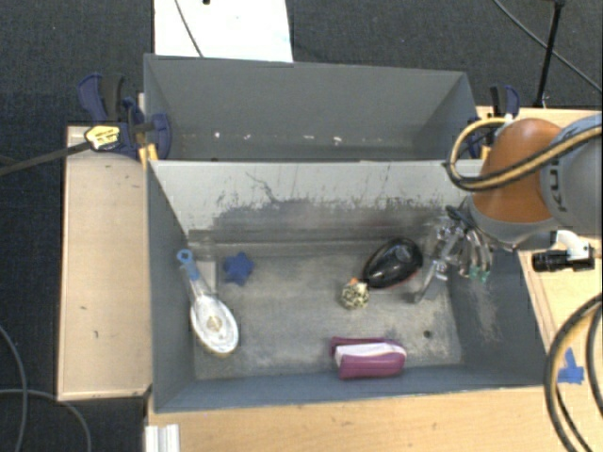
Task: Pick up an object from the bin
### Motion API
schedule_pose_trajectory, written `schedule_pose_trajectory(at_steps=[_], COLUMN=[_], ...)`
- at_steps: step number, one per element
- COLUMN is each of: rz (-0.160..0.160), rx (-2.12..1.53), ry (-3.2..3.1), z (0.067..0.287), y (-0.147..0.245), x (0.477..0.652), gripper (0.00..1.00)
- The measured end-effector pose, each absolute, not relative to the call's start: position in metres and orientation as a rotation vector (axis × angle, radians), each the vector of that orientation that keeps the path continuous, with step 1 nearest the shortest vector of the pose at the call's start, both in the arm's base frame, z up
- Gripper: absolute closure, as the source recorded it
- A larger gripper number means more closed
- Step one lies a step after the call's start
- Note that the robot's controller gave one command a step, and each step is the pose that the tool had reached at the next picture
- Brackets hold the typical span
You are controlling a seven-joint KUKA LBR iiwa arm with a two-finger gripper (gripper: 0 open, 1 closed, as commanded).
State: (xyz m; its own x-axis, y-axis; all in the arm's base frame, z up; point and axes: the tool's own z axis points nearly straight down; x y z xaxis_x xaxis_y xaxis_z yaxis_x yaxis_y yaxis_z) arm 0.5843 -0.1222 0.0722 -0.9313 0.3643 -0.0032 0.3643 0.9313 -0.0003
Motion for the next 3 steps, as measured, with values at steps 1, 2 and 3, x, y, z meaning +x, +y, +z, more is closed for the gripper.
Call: schedule_pose_trajectory(at_steps=[1, 2, 3], rz=[0.003, 0.004, 0.001], rx=[0.959, 0.511, 0.509], ry=[2.992, 3.095, 3.096], z=[0.070, 0.074, 0.075], y=[-0.039, 0.036, 0.035], x=[0.531, 0.545, 0.545], gripper=[0.00, 0.00, 1.00])
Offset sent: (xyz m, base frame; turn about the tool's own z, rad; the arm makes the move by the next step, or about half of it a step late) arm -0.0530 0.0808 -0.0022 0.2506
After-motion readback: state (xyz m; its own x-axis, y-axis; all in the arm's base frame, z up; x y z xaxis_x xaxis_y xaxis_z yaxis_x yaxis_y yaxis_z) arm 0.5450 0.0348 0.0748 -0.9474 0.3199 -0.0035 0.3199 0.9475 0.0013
